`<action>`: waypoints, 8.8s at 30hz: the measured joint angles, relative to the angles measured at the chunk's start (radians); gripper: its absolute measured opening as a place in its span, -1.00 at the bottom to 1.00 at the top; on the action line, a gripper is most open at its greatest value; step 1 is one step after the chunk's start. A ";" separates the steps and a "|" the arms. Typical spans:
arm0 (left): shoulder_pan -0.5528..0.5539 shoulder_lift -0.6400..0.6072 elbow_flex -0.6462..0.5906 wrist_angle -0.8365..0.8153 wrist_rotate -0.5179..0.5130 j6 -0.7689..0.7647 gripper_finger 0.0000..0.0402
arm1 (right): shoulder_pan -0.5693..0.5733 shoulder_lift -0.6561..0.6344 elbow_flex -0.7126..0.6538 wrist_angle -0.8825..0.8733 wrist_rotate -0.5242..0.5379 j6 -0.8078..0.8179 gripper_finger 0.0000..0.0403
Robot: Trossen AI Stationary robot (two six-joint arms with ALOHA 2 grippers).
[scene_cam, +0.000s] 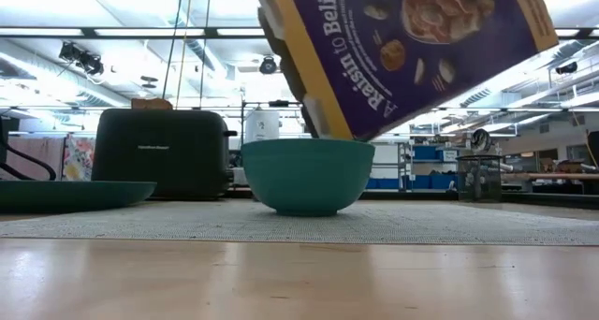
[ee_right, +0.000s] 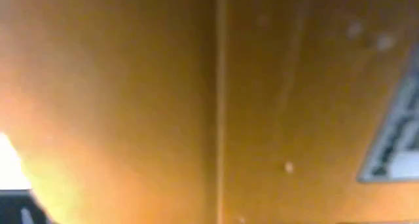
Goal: Arrange a breakfast setting
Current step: Pour the cereal on the green bowl
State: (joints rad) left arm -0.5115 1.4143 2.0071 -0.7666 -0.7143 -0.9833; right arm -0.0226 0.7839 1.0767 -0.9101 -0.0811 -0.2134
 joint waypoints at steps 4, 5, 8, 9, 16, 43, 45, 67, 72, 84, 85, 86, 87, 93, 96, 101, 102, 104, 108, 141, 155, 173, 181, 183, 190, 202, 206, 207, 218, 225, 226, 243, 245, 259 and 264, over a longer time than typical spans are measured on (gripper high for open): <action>0.000 0.000 0.000 0.006 0.000 0.000 0.53 | 0.004 -0.001 0.000 0.001 -0.002 -0.127 0.01; 0.000 0.000 0.000 0.006 0.000 0.000 0.53 | 0.004 0.002 0.000 0.001 -0.005 -0.156 0.01; 0.000 0.000 0.000 0.014 0.000 0.000 0.53 | 0.004 0.006 0.000 0.004 -0.018 -0.213 0.01; 0.000 0.000 0.000 0.015 0.000 0.000 0.53 | 0.004 0.010 0.000 0.006 -0.011 -0.226 0.01; 0.000 0.000 0.000 0.022 0.000 -0.001 0.53 | 0.014 0.031 -0.001 0.033 -0.018 -0.274 0.01; -0.003 0.000 0.000 0.038 0.000 0.005 0.53 | 0.016 0.049 -0.001 0.056 -0.022 -0.100 0.01; -0.003 0.000 0.000 0.037 0.000 0.011 0.53 | 0.016 0.049 -0.001 0.040 -0.021 -0.049 0.01; 0.083 0.000 0.000 0.263 -0.024 0.350 0.53 | 0.012 -0.218 -0.192 0.118 0.053 0.532 0.01; 0.107 -0.001 0.000 0.520 -0.024 0.650 0.53 | 0.012 -0.288 -0.247 0.179 0.070 0.633 0.01; 0.110 -0.002 0.000 0.778 -0.024 0.993 0.53 | 0.012 -0.412 -0.259 0.258 -0.020 0.845 0.01; 0.110 -0.002 0.000 0.778 -0.024 0.994 0.53 | 0.012 -0.425 -0.259 0.270 -0.020 0.876 0.01; 0.110 -0.002 0.000 0.779 -0.024 0.994 0.53 | 0.012 -0.439 -0.259 0.289 -0.019 0.910 0.01; 0.110 -0.002 0.000 0.778 -0.024 0.994 0.53 | 0.012 -0.451 -0.259 0.318 -0.017 0.943 0.01; 0.110 -0.002 0.000 0.780 -0.025 0.963 0.53 | 0.012 -0.504 -0.259 0.605 0.034 1.081 0.01; 0.110 -0.010 0.000 0.765 -0.025 0.954 0.53 | 0.012 -0.508 -0.257 0.768 0.072 1.078 0.01; 0.111 0.000 0.000 0.706 -0.027 1.082 0.53 | 0.012 -0.471 -0.257 0.943 0.099 1.047 0.01; 0.114 0.011 0.000 0.691 -0.027 1.105 0.53 | 0.012 -0.461 -0.257 0.962 0.105 1.038 0.01; 0.127 0.042 -0.002 0.676 -0.021 1.123 0.53 | 0.012 -0.433 -0.258 1.040 0.111 0.980 0.01; 0.165 0.092 -0.069 0.732 0.069 1.120 0.53 | 0.012 -0.359 -0.257 1.264 0.111 0.824 0.01; 0.491 0.282 -0.148 0.952 0.461 0.921 0.56 | 0.007 0.198 -0.257 1.940 0.040 0.341 0.01; 0.498 0.224 -0.147 0.895 0.475 0.995 -0.15 | -0.010 0.181 -0.259 1.795 0.086 0.239 0.49; 0.193 -0.096 -0.184 0.078 0.479 1.013 -0.56 | 0.053 -0.061 -0.257 1.382 0.363 0.085 0.87; 0.064 -0.186 -0.547 0.213 0.480 0.927 -0.81 | 0.259 0.076 -0.214 1.434 0.656 0.056 0.86; 0.043 -0.232 -0.675 0.327 0.494 0.911 -0.82 | 0.315 0.124 -0.173 1.441 0.732 0.029 0.86; -0.032 -0.369 -1.108 0.683 0.506 0.848 -0.83 | 0.428 0.267 -0.023 1.441 0.919 -0.035 0.86; -0.172 -0.354 -1.566 1.217 0.423 0.784 -0.83 | 0.438 0.327 0.048 1.425 1.157 -0.106 0.86; -0.208 -0.319 -1.670 1.332 0.395 0.784 -0.83 | 0.432 0.326 0.048 1.431 1.213 -0.161 0.86; -0.215 -0.312 -1.691 1.353 0.396 0.782 -0.83 | 0.432 0.326 0.048 1.431 1.228 -0.171 0.86; -0.240 -0.320 -1.722 1.330 0.426 0.701 -0.45 | 0.421 0.326 0.048 1.448 1.273 -0.183 0.86; -0.267 -0.385 -1.725 1.291 0.436 0.737 0.01 | 0.412 0.326 0.048 1.456 1.275 -0.179 0.86; -0.270 -0.405 -1.725 1.292 0.436 0.738 0.06 | 0.412 0.326 0.048 1.456 1.277 -0.179 0.86; -0.317 -0.826 -1.563 0.883 0.433 0.869 0.10 | 0.398 0.326 0.048 1.466 1.293 -0.178 0.86; -0.317 -0.822 -1.547 0.813 0.437 0.871 0.02 | 0.394 0.326 0.048 1.467 1.293 -0.161 0.86; -0.358 -0.870 -1.558 0.672 0.695 0.697 -0.90 | 0.386 0.326 0.047 1.470 1.325 -0.145 0.86; -0.368 -0.872 -1.558 0.659 0.678 0.678 -0.65 | 0.384 0.326 0.047 1.469 1.350 -0.145 0.86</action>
State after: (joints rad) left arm -0.8795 0.5419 0.4488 -0.1079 -0.0365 -0.3049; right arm 0.3619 1.1099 1.1240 0.5593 1.2687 -0.3588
